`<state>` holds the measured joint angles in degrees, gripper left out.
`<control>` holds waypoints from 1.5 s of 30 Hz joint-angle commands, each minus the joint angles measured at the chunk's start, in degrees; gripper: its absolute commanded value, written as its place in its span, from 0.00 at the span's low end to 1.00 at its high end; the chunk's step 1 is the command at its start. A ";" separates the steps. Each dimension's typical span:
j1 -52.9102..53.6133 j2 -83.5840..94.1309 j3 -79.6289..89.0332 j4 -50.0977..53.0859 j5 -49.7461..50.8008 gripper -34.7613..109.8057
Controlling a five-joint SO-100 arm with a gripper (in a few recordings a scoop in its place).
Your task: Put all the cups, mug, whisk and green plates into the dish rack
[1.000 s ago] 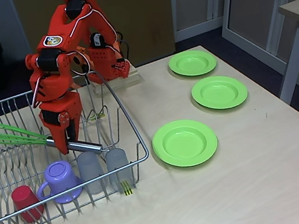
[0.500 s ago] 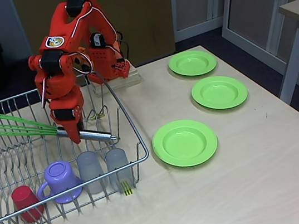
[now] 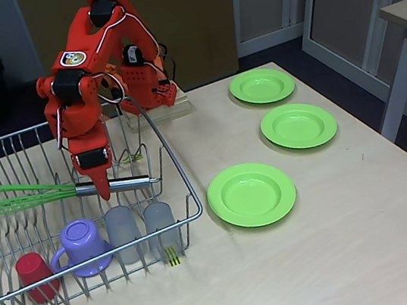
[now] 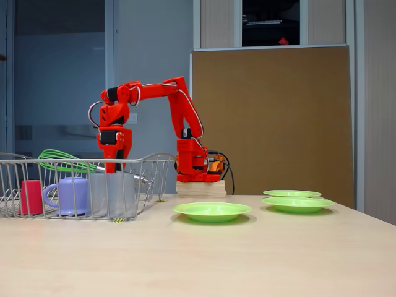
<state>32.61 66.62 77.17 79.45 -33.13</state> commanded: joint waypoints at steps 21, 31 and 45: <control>0.79 -13.01 -18.72 3.25 -9.14 0.40; 0.35 -10.99 -19.78 6.06 -8.61 0.39; -7.12 3.34 -32.78 23.12 -7.73 0.37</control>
<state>28.04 63.98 46.05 100.37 -41.31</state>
